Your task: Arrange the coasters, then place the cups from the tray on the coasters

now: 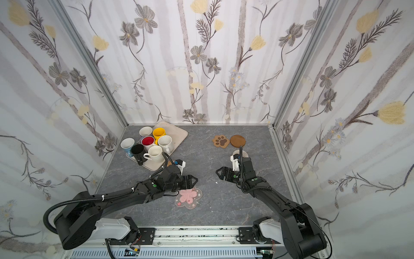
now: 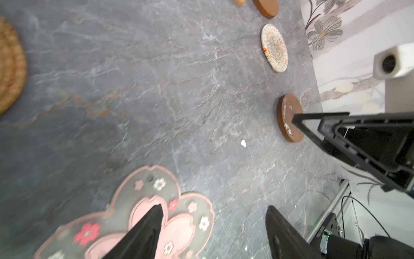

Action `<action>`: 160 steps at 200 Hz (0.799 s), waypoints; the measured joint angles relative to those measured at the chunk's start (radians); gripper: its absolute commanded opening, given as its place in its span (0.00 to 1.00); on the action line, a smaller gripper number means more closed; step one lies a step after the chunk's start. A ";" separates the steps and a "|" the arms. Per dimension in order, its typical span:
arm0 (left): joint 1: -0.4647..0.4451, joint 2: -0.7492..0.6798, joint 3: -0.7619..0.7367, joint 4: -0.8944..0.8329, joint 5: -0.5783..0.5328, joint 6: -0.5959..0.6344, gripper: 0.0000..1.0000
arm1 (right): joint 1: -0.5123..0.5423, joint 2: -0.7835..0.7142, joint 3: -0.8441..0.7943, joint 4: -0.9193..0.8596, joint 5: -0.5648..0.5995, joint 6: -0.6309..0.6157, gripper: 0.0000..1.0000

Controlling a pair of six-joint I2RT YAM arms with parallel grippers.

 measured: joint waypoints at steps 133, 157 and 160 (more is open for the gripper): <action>0.001 -0.357 -0.238 -0.251 -0.006 -0.100 0.77 | 0.074 0.076 0.079 0.014 0.025 0.018 0.94; 0.001 -0.357 -0.243 -0.252 -0.001 -0.109 0.77 | 0.074 0.087 0.079 0.015 0.025 0.018 0.94; 0.001 -0.357 -0.244 -0.251 -0.001 -0.110 0.77 | 0.074 0.088 0.079 0.015 0.025 0.018 0.94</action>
